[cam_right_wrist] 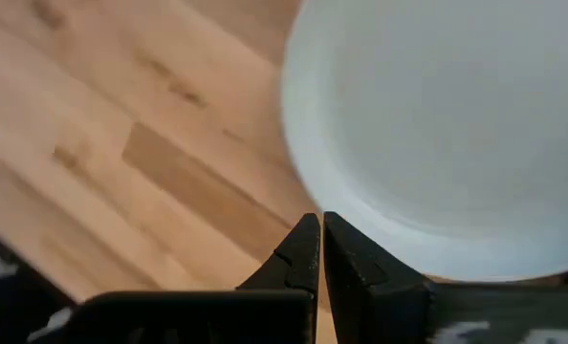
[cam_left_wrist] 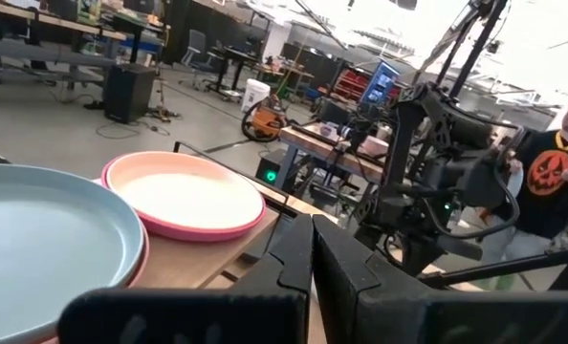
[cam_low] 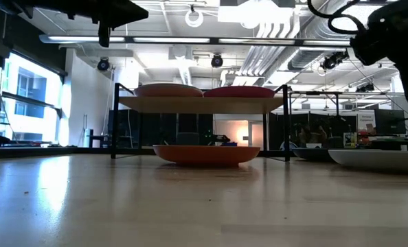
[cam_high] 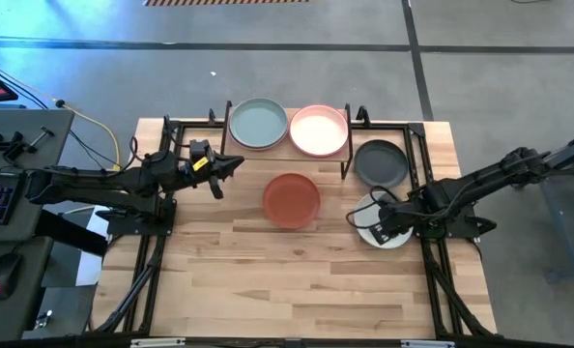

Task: Place and stack plates onto a shelf
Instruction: Stack the white plate on top of the light blue plate

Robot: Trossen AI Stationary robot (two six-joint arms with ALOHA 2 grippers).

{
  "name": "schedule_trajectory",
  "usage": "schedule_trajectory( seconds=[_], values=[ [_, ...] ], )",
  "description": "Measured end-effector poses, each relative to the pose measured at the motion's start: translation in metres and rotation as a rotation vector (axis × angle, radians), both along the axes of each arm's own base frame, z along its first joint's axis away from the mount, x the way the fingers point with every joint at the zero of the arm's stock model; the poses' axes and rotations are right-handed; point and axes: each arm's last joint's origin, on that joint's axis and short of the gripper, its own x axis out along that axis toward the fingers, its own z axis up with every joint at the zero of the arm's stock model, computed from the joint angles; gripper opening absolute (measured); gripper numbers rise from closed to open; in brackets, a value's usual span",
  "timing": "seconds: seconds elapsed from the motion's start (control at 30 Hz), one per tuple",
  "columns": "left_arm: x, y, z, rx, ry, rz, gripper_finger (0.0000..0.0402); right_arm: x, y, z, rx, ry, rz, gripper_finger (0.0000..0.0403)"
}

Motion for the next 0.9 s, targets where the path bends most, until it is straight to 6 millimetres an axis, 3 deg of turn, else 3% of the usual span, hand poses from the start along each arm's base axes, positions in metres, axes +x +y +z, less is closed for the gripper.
schedule_trajectory(
  seconds=[0.53, 0.7, 0.9],
  values=[
    [0.000, 0.000, 0.000, -0.009, -0.001, -0.013, 0.0000, -0.016, -0.003, -0.004, -0.053, 0.140, -0.409, 0.0000],
    [0.000, 0.000, 0.000, -0.009, -0.002, -0.013, 0.0000, -0.025, 0.005, -0.017, -0.040, 0.195, -0.493, 0.0001],
    [0.000, 0.000, 0.000, -0.009, -0.002, -0.013, 0.0000, -0.028, 0.012, -0.017, -0.052, 0.164, -0.522, 0.0054]
  ],
)
